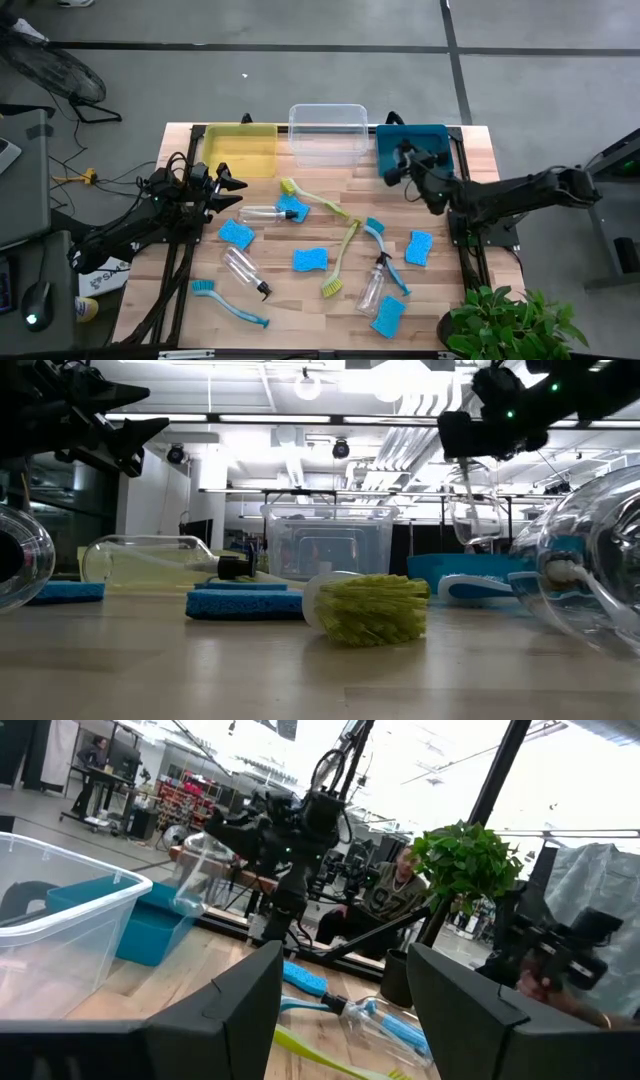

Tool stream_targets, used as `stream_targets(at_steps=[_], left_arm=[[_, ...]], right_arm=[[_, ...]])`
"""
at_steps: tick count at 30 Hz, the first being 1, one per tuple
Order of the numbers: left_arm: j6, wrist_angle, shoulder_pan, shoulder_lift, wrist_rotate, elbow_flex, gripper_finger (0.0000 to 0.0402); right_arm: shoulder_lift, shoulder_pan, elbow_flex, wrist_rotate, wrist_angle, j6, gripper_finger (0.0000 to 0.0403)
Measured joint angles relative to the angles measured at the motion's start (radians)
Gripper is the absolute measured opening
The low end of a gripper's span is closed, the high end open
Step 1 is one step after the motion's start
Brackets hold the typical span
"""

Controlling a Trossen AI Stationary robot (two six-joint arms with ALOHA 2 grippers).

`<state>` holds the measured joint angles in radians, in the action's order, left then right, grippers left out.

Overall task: Pick & Place Kitchen Sink Supplies
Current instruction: Put the transparent spray bottle into the blue bin

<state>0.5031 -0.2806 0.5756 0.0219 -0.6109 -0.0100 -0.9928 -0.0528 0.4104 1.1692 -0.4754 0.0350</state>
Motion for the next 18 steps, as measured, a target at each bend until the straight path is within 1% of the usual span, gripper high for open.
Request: stream_targets(at_steps=[3, 6, 9, 12, 18], left_arm=[[0.000, 0.000, 0.000, 0.000, 0.000, 0.000, 0.0209], [0.000, 0.000, 0.000, 0.000, 0.000, 0.000, 0.0209], [0.000, 0.000, 0.000, 0.000, 0.000, 0.000, 0.0209], [0.000, 0.000, 0.000, 0.000, 0.000, 0.000, 0.0209], [0.000, 0.000, 0.000, 0.000, 0.000, 0.000, 0.0209]], right_arm=[[0.000, -0.009, -0.039, 0.105, -0.067, -0.013, 0.0136], [0.000, -0.040, -0.066, 0.153, -0.068, -0.086, 0.0137], [0.000, -0.084, -0.097, 0.165, -0.081, -0.175, 0.0137], [0.001, -0.131, -0.125, 0.187, -0.095, -0.217, 0.0138], [0.000, -0.206, -0.147, 0.188, -0.136, -0.161, 0.0138]])
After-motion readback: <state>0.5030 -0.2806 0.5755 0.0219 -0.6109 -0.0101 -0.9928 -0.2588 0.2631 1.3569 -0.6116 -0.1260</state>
